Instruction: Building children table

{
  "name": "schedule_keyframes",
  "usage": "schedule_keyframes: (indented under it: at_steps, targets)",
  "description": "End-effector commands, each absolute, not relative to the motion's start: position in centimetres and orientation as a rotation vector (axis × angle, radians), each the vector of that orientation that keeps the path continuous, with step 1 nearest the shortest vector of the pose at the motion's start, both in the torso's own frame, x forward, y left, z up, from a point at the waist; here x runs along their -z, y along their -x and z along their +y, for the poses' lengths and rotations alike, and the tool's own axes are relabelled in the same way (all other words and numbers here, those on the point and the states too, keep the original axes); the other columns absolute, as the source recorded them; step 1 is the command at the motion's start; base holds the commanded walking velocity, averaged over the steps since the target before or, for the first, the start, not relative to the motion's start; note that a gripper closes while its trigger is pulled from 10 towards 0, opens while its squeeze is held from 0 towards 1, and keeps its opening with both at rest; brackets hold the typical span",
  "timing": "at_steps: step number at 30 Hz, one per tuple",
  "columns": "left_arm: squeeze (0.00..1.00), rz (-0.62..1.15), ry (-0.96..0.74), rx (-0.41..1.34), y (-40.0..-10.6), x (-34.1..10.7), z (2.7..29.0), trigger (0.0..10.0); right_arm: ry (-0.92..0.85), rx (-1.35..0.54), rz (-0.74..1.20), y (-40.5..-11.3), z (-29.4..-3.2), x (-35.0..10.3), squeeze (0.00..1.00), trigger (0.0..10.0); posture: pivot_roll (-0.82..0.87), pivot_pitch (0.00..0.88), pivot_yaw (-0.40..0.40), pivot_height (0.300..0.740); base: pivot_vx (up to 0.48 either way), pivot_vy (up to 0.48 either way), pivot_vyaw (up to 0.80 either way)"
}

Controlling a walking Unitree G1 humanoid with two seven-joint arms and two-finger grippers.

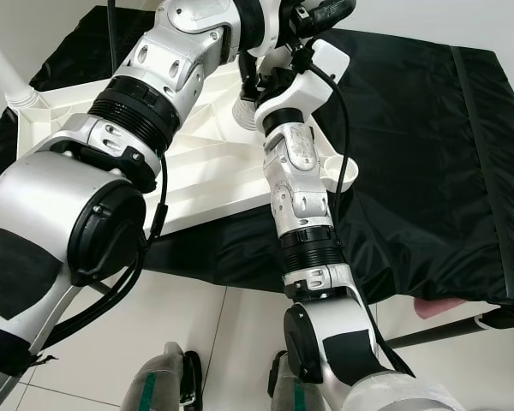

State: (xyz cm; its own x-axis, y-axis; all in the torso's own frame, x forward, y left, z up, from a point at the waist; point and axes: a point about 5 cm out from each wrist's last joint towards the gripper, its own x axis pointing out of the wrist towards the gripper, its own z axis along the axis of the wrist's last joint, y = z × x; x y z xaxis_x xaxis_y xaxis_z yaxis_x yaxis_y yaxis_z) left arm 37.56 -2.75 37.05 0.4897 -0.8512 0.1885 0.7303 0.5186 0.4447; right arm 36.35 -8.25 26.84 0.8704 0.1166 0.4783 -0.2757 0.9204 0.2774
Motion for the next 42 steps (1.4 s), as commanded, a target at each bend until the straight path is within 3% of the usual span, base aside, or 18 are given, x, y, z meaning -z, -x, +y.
schedule_keyframes:
  at_steps: [1,6,7,8,13,14,19,20,25,31,34,39,42]
  targets:
    - [0.0,-0.474,-0.16,0.332,-39.2,-38.0,-0.5,10.0,-0.346,-0.215,-0.49,-36.4,-7.9,-27.3,0.0,0.0,-0.06,0.054,0.021,0.74,0.0,0.0,0.0]
    - [0.0,-0.48,-0.169,0.341,-39.1,-38.1,-0.7,10.0,-0.365,-0.185,-0.476,-36.5,-8.2,-27.1,0.0,0.0,-0.06,0.058,0.025,0.74,0.0,0.0,0.0]
    - [0.18,-0.483,-0.157,0.354,-39.0,-38.2,-0.7,10.0,-0.382,-0.168,-0.468,-36.6,-8.4,-27.0,0.0,0.0,-0.06,0.058,0.026,0.74,0.0,0.0,0.0]
    - [1.0,-0.486,-0.149,0.364,-39.0,-38.2,-0.7,10.0,-0.392,-0.157,-0.463,-36.7,-8.6,-26.9,0.0,0.0,-0.06,0.059,0.027,0.74,0.0,0.0,0.0]
    - [1.0,-0.489,-0.125,0.385,-38.9,-38.3,-0.8,10.0,-0.396,-0.119,-0.464,-36.9,-9.1,-26.9,0.0,0.0,-0.06,0.058,0.028,0.74,0.0,0.0,0.0]
    - [1.0,-0.489,-0.123,0.391,-38.9,-38.4,-0.8,10.0,-0.384,-0.113,-0.468,-37.0,-9.2,-27.0,0.0,10.0,-0.06,0.061,0.029,0.74,0.0,0.0,0.0]
    - [1.0,-0.486,-0.116,0.414,-38.7,-38.7,-1.0,10.0,-0.362,-0.102,-0.477,-37.1,-9.3,-27.1,0.0,10.0,-0.06,0.06,0.03,0.74,0.0,0.0,0.0]
    - [0.0,-0.522,-0.057,0.477,-38.0,-40.0,-1.4,10.0,-0.356,-0.09,-0.475,-37.2,-9.6,-27.1,0.0,10.0,-0.05,0.062,0.024,0.74,0.0,0.0,0.0]
    - [0.0,-0.581,0.028,0.568,-36.8,-41.8,-1.9,10.0,-0.35,-0.071,-0.472,-37.4,-10.0,-27.0,0.0,10.0,-0.05,0.062,0.024,0.74,0.0,0.0,0.0]
    - [0.0,-0.625,0.11,0.625,-36.0,-43.1,0.1,10.0,-0.253,0.006,-0.477,-37.5,-12.6,-26.4,0.0,10.0,-0.06,0.062,0.021,0.74,0.0,0.0,0.0]
    - [0.0,-0.607,0.081,0.624,-36.1,-42.0,0.8,10.0,-0.225,0.019,-0.471,-37.4,-13.3,-26.0,0.0,10.0,-0.06,0.062,0.02,0.74,0.0,0.0,0.0]
    - [0.0,-0.406,-0.01,0.55,-37.9,-34.8,3.7,10.0,-0.167,0.023,-0.436,-36.8,-15.1,-24.6,0.0,10.0,-0.06,0.063,0.019,0.74,0.0,0.0,0.0]
    - [0.0,-0.346,-0.025,0.503,-38.3,-32.7,4.6,10.0,-0.152,0.024,-0.419,-36.6,-15.6,-24.2,0.0,10.0,-0.06,0.061,0.005,0.74,0.0,0.0,0.0]
